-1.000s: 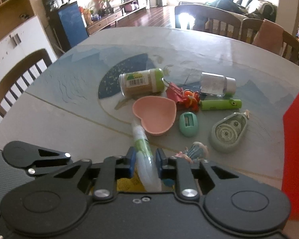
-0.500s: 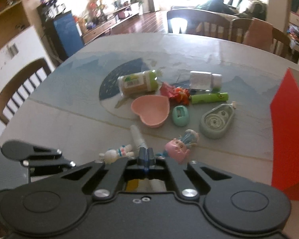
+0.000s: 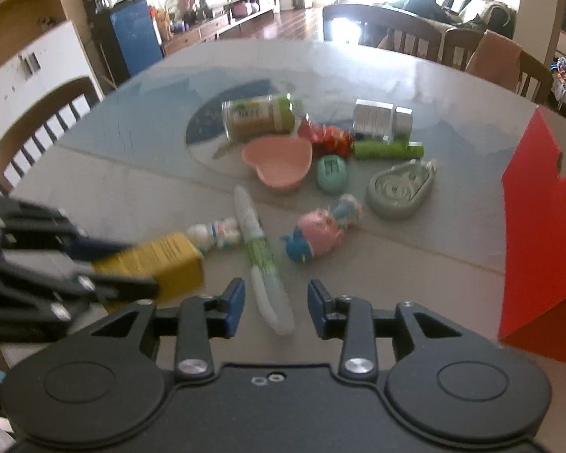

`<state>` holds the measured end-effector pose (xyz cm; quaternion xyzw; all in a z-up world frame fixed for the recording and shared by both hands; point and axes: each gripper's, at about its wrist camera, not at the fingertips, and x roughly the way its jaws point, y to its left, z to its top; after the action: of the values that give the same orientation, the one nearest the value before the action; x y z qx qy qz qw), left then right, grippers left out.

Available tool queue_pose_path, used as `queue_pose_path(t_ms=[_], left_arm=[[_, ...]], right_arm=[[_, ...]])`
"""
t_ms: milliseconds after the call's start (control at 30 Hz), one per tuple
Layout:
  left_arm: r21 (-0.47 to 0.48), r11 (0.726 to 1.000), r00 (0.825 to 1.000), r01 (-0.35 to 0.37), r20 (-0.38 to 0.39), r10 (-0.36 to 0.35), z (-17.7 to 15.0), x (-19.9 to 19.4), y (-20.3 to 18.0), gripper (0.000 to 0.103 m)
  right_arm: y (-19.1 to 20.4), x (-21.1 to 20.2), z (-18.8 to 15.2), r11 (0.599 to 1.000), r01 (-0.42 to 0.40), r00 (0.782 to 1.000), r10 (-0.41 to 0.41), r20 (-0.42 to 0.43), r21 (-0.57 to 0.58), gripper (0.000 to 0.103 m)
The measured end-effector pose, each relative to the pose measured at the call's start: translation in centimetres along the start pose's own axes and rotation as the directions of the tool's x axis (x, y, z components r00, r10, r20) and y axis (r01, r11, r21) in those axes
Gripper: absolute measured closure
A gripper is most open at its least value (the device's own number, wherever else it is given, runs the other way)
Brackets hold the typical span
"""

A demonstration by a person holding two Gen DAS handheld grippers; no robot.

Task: Organize rigid objects
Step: 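Carry the yellow box and marker over the red box with both tools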

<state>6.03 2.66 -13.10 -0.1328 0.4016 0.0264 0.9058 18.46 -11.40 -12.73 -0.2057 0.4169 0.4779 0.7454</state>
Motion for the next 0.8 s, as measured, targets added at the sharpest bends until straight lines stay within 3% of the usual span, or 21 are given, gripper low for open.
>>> queue_pose_path(t_ms=[433, 567, 800], left_arm=[[-0.024, 0.999, 0.999, -0.035, 0.012, 0.035, -0.2, -1.4, 0.8, 0.073], [-0.034, 0.999, 0.999, -0.040, 0.015, 0.041, -0.1, -1.5, 0.9, 0.073], [-0.049, 0.998, 0.999, -0.041, 0.017, 0.042, 0.5, -1.4, 0.9, 0.073]], right_arm=[[1.2, 3.0, 0.1, 0.999, 0.023, 0.999, -0.024, -0.023, -0.037, 0.070], [1.6, 3.1, 0.1, 0.997, 0.049, 0.999, -0.050, -0.016, -0.059, 0.081], [1.5, 1.6, 0.3, 1.000, 0.024, 1.000, -0.025, 0.019, 0.019, 0.086]])
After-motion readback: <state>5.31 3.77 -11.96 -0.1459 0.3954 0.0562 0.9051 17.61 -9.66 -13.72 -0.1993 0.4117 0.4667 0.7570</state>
